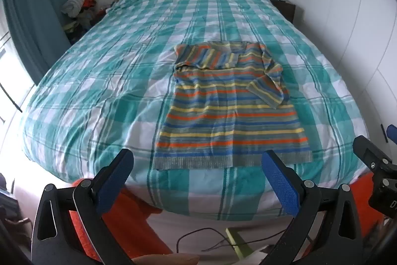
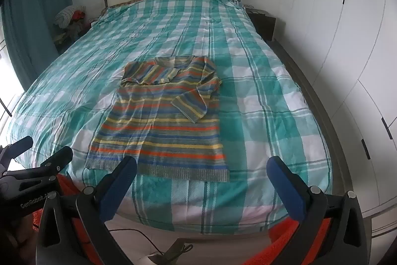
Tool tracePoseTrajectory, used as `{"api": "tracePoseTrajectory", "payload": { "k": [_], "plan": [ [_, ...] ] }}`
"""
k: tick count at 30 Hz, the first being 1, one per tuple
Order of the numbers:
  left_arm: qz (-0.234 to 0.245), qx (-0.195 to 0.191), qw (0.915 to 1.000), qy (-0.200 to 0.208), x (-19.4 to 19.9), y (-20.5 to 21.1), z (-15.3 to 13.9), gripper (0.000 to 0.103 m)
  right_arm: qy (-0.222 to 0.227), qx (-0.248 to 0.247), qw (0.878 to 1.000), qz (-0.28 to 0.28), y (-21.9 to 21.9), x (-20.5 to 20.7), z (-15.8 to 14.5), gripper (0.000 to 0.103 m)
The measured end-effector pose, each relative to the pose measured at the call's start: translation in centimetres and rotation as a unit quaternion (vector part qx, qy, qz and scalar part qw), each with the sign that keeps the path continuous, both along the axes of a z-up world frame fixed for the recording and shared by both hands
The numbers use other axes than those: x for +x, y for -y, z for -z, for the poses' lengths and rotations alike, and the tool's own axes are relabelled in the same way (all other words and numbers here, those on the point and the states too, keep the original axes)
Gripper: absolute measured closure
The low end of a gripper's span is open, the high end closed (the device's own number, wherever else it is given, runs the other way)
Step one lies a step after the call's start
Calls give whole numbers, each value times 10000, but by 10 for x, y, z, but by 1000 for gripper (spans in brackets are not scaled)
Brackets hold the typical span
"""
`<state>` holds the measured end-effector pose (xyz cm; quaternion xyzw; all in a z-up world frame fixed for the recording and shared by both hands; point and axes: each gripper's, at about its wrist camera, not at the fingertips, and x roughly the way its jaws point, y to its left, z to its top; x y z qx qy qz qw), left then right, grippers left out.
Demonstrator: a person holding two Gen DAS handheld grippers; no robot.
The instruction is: Fold small clothes
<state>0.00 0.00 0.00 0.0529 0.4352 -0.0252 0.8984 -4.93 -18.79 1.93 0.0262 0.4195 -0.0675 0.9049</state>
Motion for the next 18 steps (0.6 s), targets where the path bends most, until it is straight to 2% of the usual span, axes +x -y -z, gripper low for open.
{"api": "tracePoseTrajectory", "payload": {
  "k": [18],
  "plan": [
    [2, 35, 10000, -37, 0, 0, 0, 0, -25, -44, 10000, 0, -4, 0, 3, 0]
  ]
}}
